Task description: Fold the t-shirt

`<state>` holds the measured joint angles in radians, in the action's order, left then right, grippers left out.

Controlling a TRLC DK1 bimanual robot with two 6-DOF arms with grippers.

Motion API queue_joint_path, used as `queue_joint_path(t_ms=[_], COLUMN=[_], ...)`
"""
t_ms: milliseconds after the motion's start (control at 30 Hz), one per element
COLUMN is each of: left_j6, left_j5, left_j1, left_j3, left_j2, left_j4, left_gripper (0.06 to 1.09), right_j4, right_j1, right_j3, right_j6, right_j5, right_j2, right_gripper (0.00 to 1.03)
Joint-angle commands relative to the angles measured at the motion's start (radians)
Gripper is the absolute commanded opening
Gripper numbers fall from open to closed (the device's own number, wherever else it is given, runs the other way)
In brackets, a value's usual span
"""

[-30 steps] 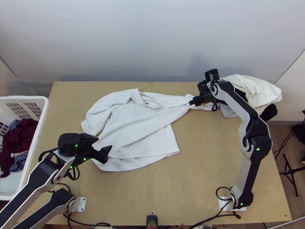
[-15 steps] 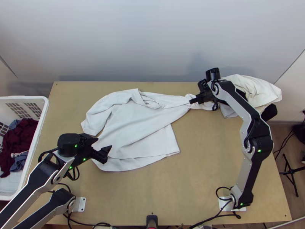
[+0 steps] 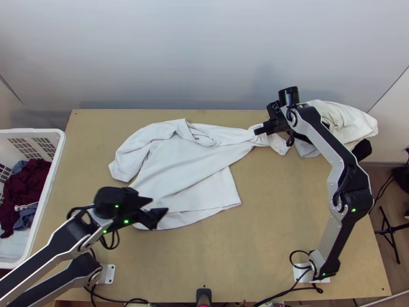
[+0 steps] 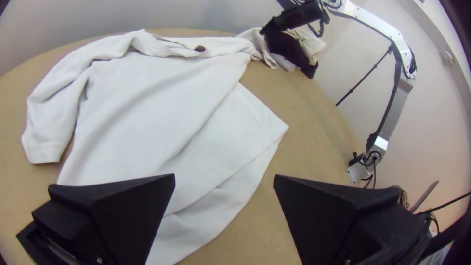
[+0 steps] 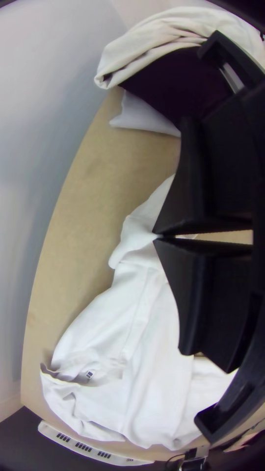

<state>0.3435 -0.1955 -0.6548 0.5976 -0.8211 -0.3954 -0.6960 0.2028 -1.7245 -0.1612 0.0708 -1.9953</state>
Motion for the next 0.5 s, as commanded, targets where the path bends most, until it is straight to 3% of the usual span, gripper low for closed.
queue_joint_path(t_ms=[0,133,233,467], left_j6=[0.006,-0.08,-0.153,-0.159], left_j5=[-0.03,-0.01,-0.001,0.088], left_j1=[-0.135,-0.209,-0.264,-0.324], left_j3=[-0.03,0.031,0.107,0.237], left_j2=[-0.147,-0.32,-0.451,-0.65], left_j4=[0.196,0.302,0.297,0.351], left_gripper=[1.04,1.04,1.04,1.04], right_j4=[0.003,0.003,0.003,0.003], right_j1=[0.006,0.006,0.006,0.009], right_j3=[0.0,-0.003,-0.015,-0.023], right_j6=[0.015,0.023,0.037,0.055], right_j5=[-0.002,-0.002,-0.002,-0.002], right_j2=[0.023,0.03,0.03,0.035], right_gripper=[0.04,0.04,0.04,0.04])
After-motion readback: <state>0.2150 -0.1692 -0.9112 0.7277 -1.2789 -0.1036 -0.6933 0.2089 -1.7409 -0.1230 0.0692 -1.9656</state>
